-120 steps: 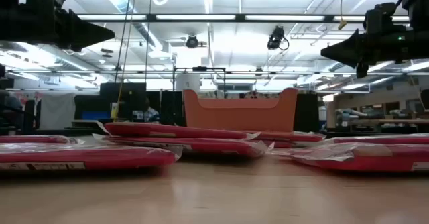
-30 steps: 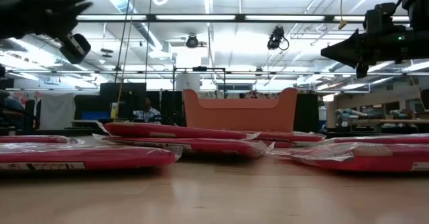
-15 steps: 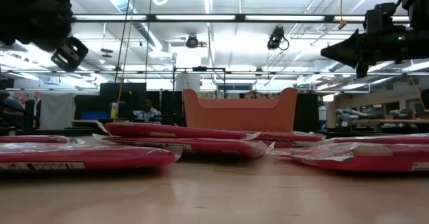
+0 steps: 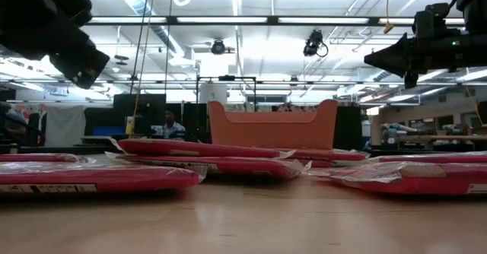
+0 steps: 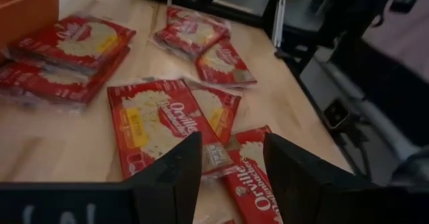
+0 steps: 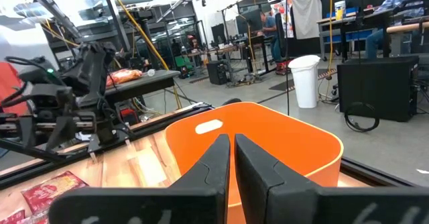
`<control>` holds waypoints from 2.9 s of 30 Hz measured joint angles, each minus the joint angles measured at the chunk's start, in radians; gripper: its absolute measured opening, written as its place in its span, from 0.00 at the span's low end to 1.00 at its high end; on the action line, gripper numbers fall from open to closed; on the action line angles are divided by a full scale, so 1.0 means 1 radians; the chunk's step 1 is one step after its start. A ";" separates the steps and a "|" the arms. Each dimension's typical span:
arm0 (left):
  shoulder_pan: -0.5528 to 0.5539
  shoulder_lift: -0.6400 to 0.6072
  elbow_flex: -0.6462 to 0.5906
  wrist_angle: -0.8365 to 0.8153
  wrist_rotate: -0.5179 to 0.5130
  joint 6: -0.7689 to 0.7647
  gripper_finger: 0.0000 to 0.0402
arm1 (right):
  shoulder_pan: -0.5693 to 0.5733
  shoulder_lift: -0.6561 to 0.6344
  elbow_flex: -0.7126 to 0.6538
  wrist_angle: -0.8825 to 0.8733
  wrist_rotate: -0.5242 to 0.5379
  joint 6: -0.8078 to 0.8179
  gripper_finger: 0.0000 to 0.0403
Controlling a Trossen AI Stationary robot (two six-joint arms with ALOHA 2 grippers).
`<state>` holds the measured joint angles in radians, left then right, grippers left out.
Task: Sort popcorn bags into baskets
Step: Put the red popcorn bag into the orange bin
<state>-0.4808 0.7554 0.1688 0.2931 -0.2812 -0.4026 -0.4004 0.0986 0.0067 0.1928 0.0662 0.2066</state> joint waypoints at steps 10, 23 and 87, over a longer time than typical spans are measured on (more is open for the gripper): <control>-0.035 0.367 0.254 -0.048 -0.060 0.022 0.41 | 0.000 0.000 0.000 0.000 0.000 0.000 0.07; 0.016 0.712 0.564 -0.296 -0.050 -0.032 0.52 | 0.000 0.000 0.000 0.031 0.007 -0.001 0.07; 0.027 1.435 1.486 -1.258 -0.216 -0.293 0.52 | 0.504 0.474 0.000 0.547 0.150 -0.289 0.07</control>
<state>-0.4541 2.1900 1.6543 -0.9649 -0.4970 -0.6956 0.1036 0.5726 0.0071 0.7396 0.2165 -0.0822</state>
